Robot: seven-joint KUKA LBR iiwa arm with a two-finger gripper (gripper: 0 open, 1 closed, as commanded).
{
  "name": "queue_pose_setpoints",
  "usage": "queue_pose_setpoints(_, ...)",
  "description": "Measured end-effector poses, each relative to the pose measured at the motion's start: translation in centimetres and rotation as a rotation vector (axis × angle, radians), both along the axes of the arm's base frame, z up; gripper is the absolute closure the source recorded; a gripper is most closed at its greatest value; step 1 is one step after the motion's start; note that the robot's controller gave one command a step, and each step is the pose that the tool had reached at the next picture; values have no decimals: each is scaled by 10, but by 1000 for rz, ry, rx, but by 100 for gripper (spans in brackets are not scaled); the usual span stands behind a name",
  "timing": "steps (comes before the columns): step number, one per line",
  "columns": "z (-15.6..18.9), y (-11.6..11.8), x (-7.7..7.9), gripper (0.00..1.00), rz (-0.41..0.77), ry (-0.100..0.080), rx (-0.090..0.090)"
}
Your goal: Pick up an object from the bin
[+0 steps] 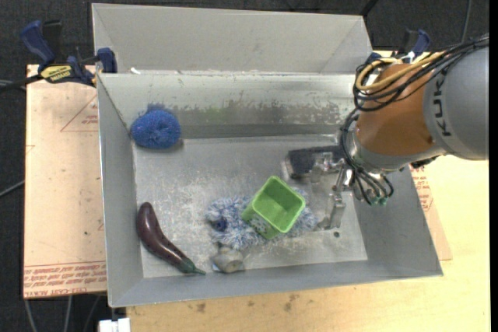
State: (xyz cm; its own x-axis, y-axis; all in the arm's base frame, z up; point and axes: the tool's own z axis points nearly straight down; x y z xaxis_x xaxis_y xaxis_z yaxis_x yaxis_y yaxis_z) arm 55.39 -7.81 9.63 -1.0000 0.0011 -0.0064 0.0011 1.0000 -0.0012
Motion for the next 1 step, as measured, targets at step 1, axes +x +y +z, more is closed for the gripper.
queue_pose_setpoints(1,-23,16,10,0,-74,8,5)
